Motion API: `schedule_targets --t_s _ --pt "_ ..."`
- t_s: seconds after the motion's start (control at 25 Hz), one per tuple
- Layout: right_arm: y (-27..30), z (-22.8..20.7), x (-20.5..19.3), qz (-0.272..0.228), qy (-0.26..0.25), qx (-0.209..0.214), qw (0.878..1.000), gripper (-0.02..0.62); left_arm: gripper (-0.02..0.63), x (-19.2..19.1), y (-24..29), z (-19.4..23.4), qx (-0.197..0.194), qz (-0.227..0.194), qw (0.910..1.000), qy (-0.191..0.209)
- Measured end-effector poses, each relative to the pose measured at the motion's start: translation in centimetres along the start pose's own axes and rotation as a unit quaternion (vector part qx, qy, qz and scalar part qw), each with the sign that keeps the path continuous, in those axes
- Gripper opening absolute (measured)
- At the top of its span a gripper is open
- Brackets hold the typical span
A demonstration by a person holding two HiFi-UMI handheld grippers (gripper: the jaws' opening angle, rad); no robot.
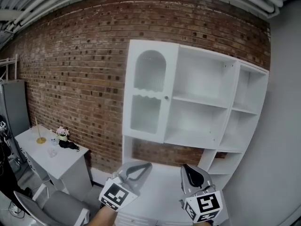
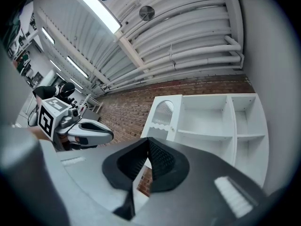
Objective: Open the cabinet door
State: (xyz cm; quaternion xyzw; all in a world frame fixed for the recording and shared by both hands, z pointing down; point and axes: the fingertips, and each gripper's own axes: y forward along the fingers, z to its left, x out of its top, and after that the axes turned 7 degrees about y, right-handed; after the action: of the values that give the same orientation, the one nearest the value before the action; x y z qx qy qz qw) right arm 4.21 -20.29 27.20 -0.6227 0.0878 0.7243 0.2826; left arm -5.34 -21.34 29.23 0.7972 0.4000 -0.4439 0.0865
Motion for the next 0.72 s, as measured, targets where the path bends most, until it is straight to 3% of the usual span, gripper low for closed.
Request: schedule_targets --t_s 0.36,0.72 --pt "1.9 0.8 -0.3 0.004 -0.004 -0.015 1.0 0.005 0.0 -1.6 0.2 1.4 -0.011 -0.012 0.9999 -0.006" --pt "3.9 -2.1 -0.8 -0.001 -0.002 0.0 1.0 0.005 0.0 -2.6 3.3 1.7 -0.003 0.0 1.0 -0.003"
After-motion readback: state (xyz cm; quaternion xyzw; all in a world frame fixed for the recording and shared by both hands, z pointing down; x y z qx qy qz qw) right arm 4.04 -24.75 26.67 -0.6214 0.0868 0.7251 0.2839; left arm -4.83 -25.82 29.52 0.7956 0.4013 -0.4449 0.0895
